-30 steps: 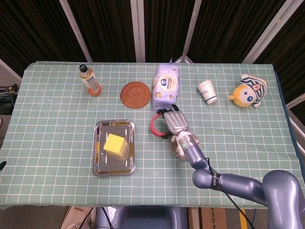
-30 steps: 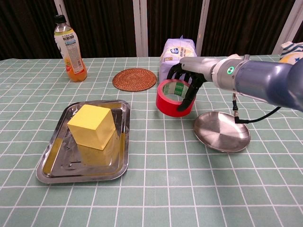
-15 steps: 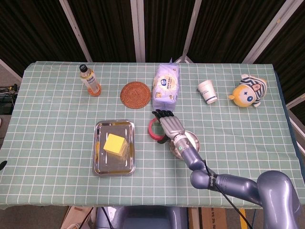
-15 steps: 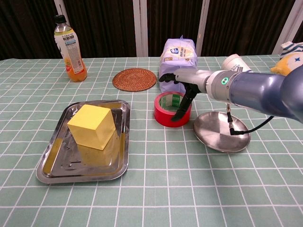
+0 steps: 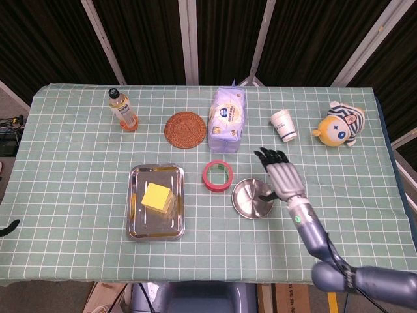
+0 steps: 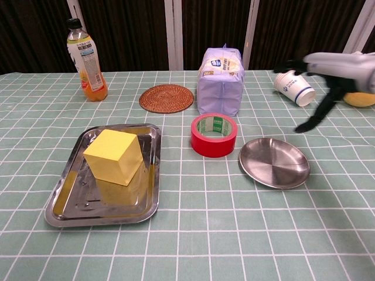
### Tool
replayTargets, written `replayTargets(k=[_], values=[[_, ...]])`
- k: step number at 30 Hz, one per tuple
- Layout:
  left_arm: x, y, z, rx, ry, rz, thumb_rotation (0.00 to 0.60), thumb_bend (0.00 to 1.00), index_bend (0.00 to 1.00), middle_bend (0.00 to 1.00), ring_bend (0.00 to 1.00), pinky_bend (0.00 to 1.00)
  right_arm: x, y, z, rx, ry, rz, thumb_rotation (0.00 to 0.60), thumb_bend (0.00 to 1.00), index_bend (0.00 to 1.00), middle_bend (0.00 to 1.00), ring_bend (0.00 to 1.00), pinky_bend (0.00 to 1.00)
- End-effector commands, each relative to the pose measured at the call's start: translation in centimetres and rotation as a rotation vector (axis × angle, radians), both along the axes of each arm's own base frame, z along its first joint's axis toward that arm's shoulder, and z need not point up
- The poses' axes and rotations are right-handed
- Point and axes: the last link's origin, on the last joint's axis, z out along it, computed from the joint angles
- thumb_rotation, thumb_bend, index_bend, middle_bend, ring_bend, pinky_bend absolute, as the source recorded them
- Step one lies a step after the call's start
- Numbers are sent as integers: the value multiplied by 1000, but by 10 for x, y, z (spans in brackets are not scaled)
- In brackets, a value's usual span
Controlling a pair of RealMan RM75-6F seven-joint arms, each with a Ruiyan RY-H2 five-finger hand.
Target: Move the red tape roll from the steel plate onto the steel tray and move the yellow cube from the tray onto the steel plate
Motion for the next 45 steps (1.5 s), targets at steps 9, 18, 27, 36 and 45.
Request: replayTargets(k=[9,18,27,36,45], values=[[52,34,-20,-243,78,-224,600,65,144,0,0,64,-101,126,57,-165,-89,-65,600,19,0,0,0,0],[97,68,-61,-504,172,-289,600,27,135,0,0,64,-120,133,59,-213,-38,-127,600,18,0,0,0,0],[117,91,-121,-573,232,-366,600,15,135,0,0,64,-124,134,61,-234,-51,-145,600,19,0,0,0,0],[130,105,-175,-601,230,-416,600,23,136,0,0,94,-122,136,62,-246,-66,-142,600,18,0,0,0,0],[150,117,-207,-588,128,-469,600,23,141,0,0,95,-122,135,60,-248,-60,-148,600,18,0,0,0,0]])
